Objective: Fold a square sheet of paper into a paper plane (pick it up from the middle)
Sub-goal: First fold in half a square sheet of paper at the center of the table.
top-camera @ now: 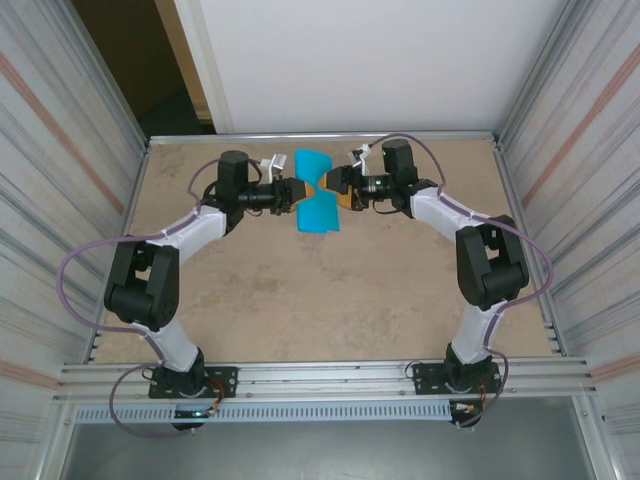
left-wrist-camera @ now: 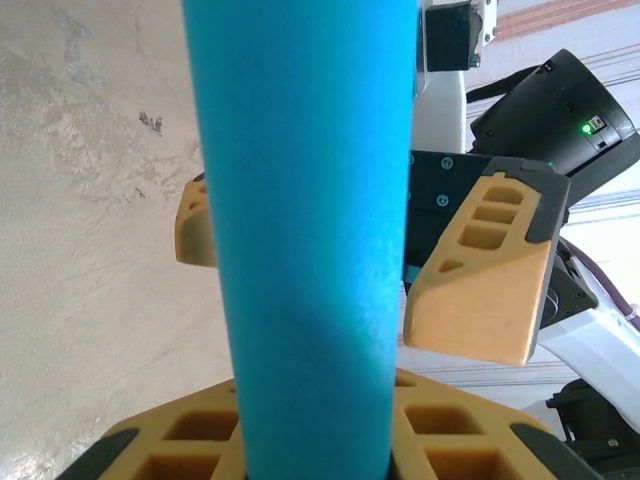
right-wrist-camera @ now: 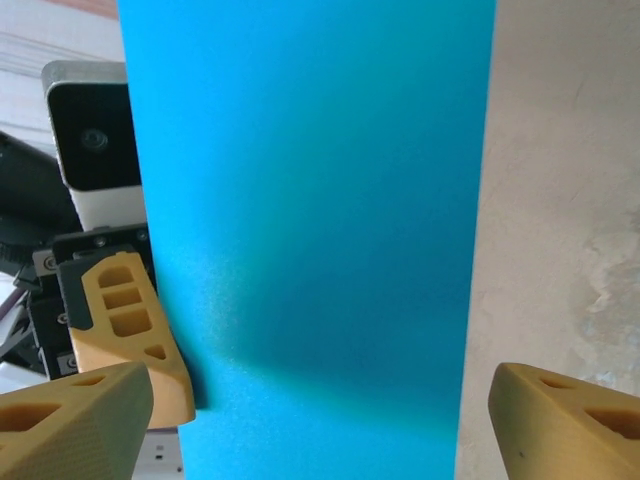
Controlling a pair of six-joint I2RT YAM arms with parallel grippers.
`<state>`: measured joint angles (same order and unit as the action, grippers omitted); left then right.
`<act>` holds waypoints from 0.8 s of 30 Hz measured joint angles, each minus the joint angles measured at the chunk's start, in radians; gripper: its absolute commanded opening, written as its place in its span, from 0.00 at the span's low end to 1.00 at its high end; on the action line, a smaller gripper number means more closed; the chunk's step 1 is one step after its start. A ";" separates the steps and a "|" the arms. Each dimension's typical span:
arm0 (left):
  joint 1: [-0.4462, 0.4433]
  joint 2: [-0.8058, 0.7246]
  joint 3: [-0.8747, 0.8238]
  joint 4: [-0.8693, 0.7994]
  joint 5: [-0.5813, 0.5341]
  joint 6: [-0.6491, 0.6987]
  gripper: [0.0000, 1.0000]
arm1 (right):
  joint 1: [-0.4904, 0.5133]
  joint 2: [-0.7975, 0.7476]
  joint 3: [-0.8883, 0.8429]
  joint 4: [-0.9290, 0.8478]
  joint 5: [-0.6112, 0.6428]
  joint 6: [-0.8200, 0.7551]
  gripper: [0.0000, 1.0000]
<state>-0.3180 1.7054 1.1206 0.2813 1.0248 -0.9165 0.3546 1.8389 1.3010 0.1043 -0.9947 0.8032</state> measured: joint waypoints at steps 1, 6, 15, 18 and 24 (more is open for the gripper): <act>0.000 0.000 0.001 -0.009 -0.001 0.002 0.27 | 0.000 0.000 0.000 0.001 -0.003 0.000 0.80; 0.000 0.005 0.008 -0.073 -0.006 0.032 0.26 | -0.009 -0.002 0.000 0.001 -0.015 0.000 0.66; 0.000 0.037 0.016 -0.129 -0.015 0.059 0.26 | -0.053 -0.025 -0.001 -0.002 -0.030 0.002 0.35; 0.000 0.038 0.016 -0.132 -0.015 0.060 0.26 | -0.053 -0.025 -0.001 -0.008 -0.032 0.000 0.26; 0.000 0.038 0.024 -0.133 -0.015 0.060 0.28 | -0.053 -0.025 -0.001 -0.059 -0.025 -0.024 0.06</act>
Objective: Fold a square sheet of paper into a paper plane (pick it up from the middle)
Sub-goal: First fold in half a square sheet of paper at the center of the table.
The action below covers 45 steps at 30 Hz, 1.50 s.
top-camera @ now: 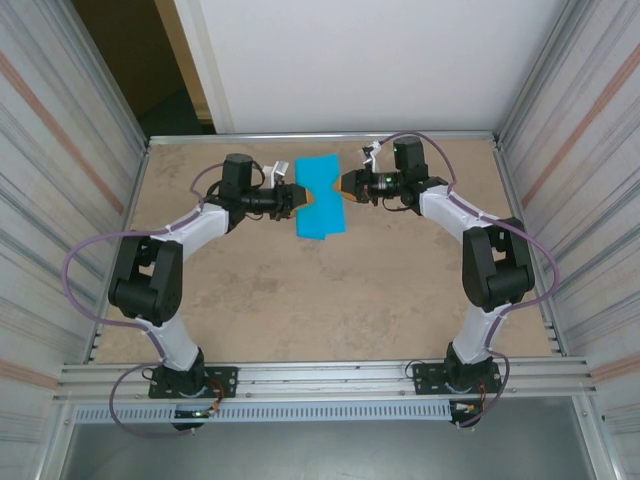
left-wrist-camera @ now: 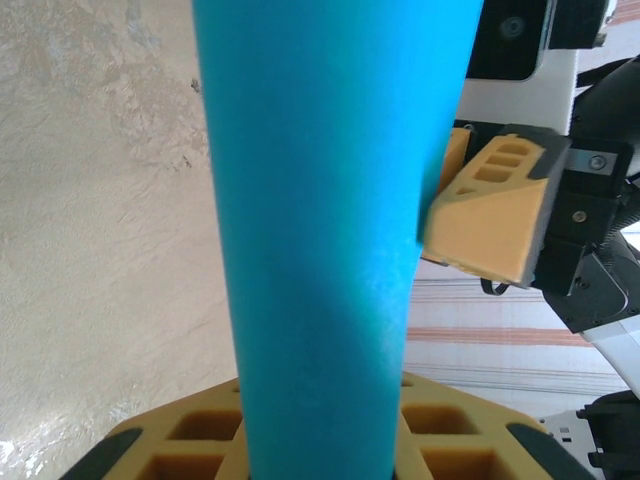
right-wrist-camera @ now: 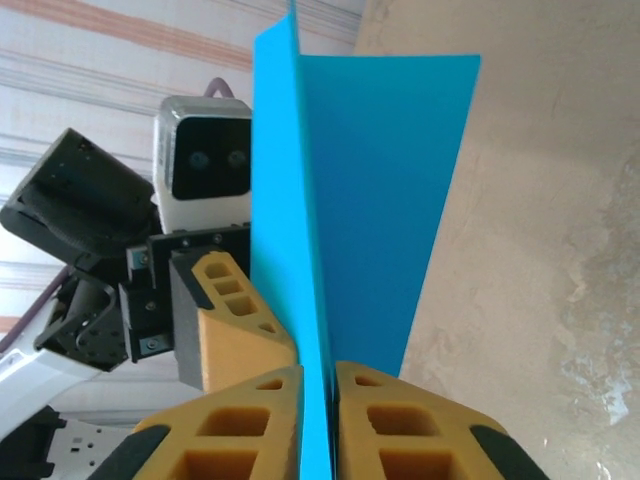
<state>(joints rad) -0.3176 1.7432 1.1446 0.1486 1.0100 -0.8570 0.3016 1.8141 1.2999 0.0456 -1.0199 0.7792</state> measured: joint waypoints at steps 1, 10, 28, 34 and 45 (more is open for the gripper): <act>0.000 0.000 0.002 0.000 0.000 0.000 0.29 | 0.000 0.000 0.000 -0.012 0.003 -0.007 0.03; 0.013 -0.008 0.001 -0.034 -0.046 0.036 0.71 | -0.014 -0.025 0.000 -0.090 0.053 -0.033 0.00; 0.085 -0.203 -0.178 -0.092 -0.306 0.123 0.99 | -0.121 -0.212 0.140 -0.602 0.298 -0.314 0.00; 0.051 -0.170 -0.199 -0.051 -0.309 0.108 0.99 | 0.018 -0.157 0.097 -0.529 0.313 -0.251 0.00; 0.029 -0.142 -0.253 -0.029 -0.350 0.091 0.99 | 0.134 0.080 -0.021 -0.201 0.267 -0.004 0.00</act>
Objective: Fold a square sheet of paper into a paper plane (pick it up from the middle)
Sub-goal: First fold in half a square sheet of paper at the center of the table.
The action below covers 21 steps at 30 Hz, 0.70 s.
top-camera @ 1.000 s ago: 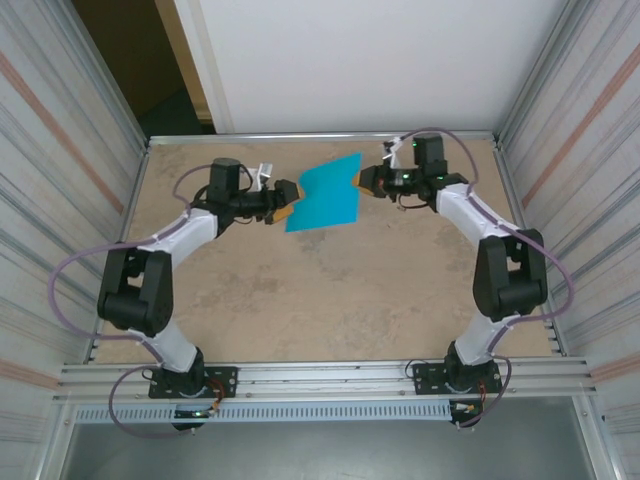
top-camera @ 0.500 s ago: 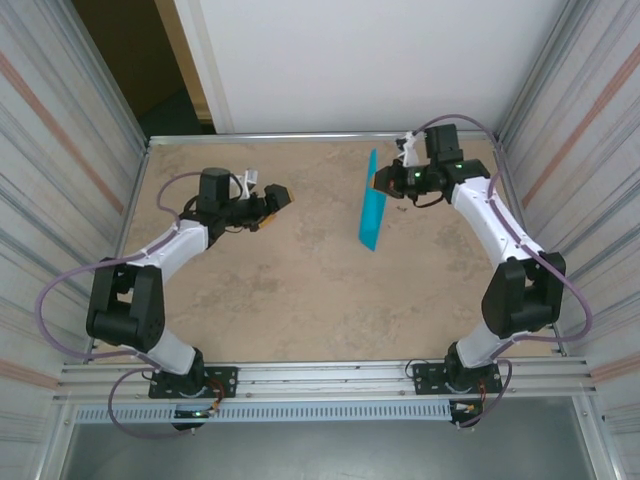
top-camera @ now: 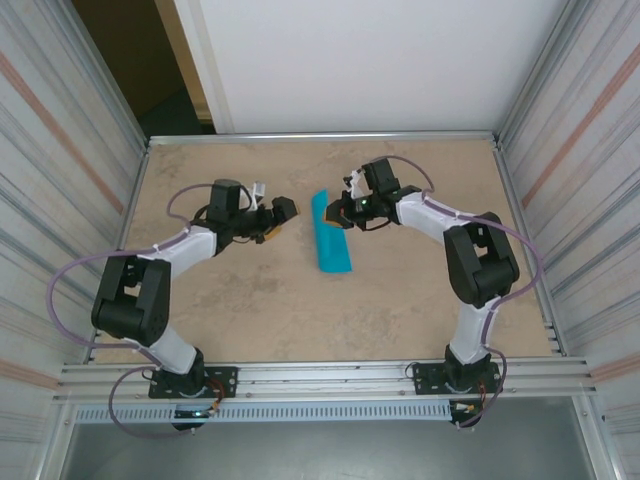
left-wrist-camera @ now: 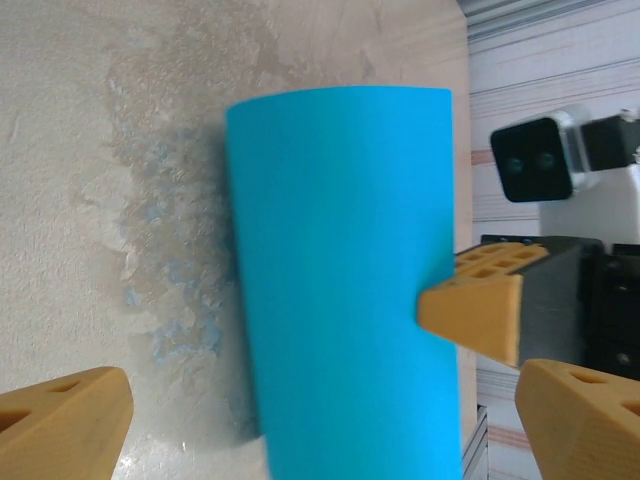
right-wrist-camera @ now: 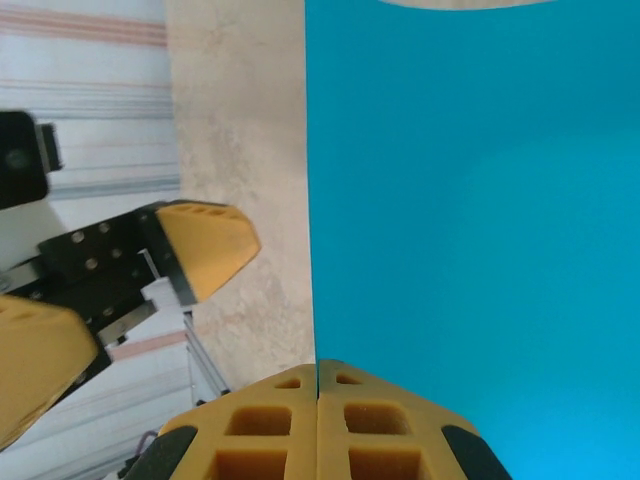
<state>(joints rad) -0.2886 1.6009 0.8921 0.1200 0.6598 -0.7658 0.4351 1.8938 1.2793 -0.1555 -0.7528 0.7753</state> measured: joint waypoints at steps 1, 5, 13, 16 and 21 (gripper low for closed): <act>-0.007 0.006 0.000 -0.004 -0.002 0.002 0.99 | -0.005 0.009 -0.010 0.015 0.000 0.006 0.00; -0.047 0.049 0.007 -0.045 -0.015 0.012 0.98 | -0.035 0.035 -0.035 0.043 0.000 0.011 0.00; -0.114 0.144 0.103 -0.175 -0.062 0.058 0.89 | -0.050 0.121 -0.002 0.019 -0.011 -0.025 0.00; -0.127 0.165 0.137 -0.198 -0.075 0.064 0.82 | -0.042 0.147 0.026 -0.003 -0.010 -0.043 0.00; -0.149 0.226 0.216 -0.254 -0.116 0.074 0.68 | -0.042 0.162 0.044 -0.015 -0.010 -0.058 0.00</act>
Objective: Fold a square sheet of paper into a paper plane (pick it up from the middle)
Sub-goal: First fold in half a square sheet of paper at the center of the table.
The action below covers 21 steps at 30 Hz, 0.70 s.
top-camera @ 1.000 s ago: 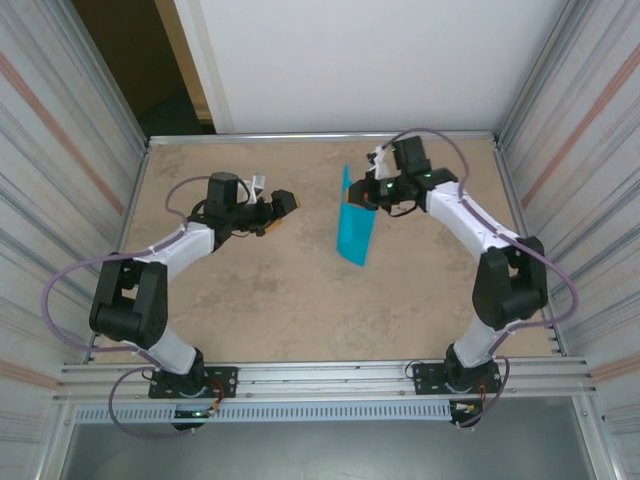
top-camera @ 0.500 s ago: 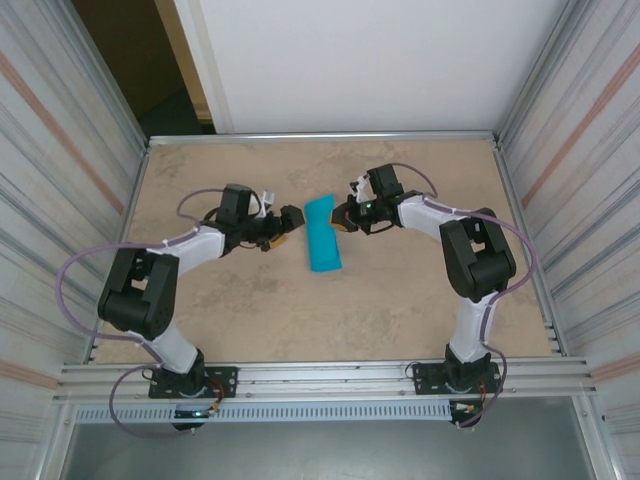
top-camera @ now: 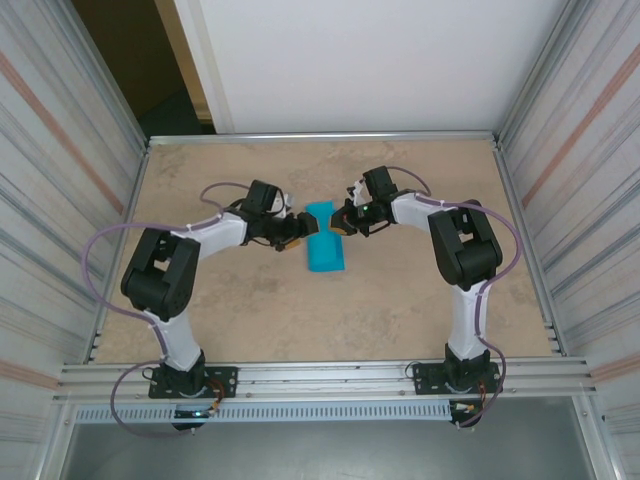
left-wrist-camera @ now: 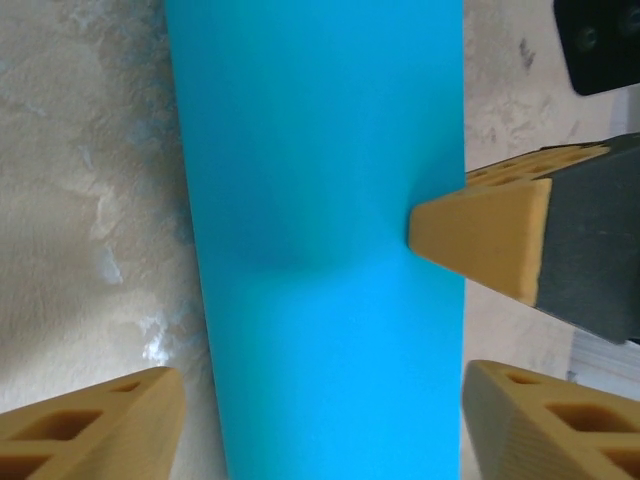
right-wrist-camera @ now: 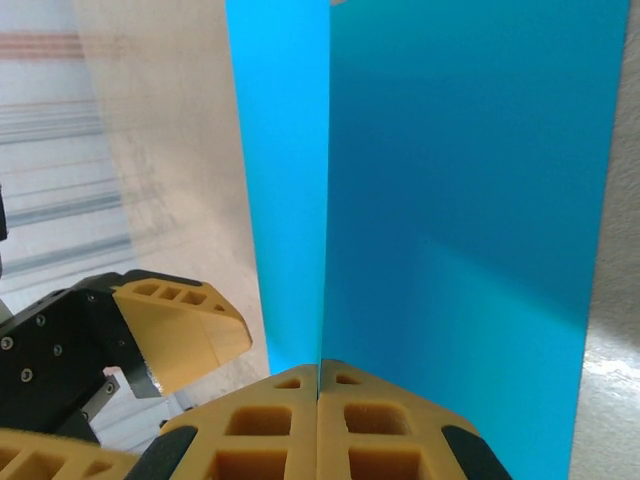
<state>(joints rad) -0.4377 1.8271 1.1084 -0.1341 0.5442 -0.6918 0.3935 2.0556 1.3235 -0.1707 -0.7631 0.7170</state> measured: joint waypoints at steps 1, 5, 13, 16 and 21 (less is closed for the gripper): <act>-0.005 0.015 0.016 -0.010 -0.010 0.001 0.64 | -0.001 0.004 0.004 -0.002 0.000 -0.001 0.00; -0.016 0.071 0.071 -0.045 -0.034 0.005 0.58 | -0.003 0.015 0.009 -0.006 0.000 -0.015 0.00; -0.017 0.140 0.131 -0.094 -0.060 0.019 0.53 | -0.008 0.036 0.025 -0.023 -0.001 -0.023 0.00; -0.017 0.156 0.144 -0.103 -0.059 0.024 0.51 | -0.010 0.037 0.025 -0.025 -0.001 -0.023 0.00; -0.017 0.174 0.167 -0.109 -0.058 0.028 0.48 | -0.013 0.043 0.027 -0.031 -0.001 -0.023 0.00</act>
<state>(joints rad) -0.4549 2.0010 1.2751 -0.2428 0.4858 -0.6636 0.3805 2.0983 1.3506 -0.2020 -0.7639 0.6941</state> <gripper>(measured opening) 0.486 0.043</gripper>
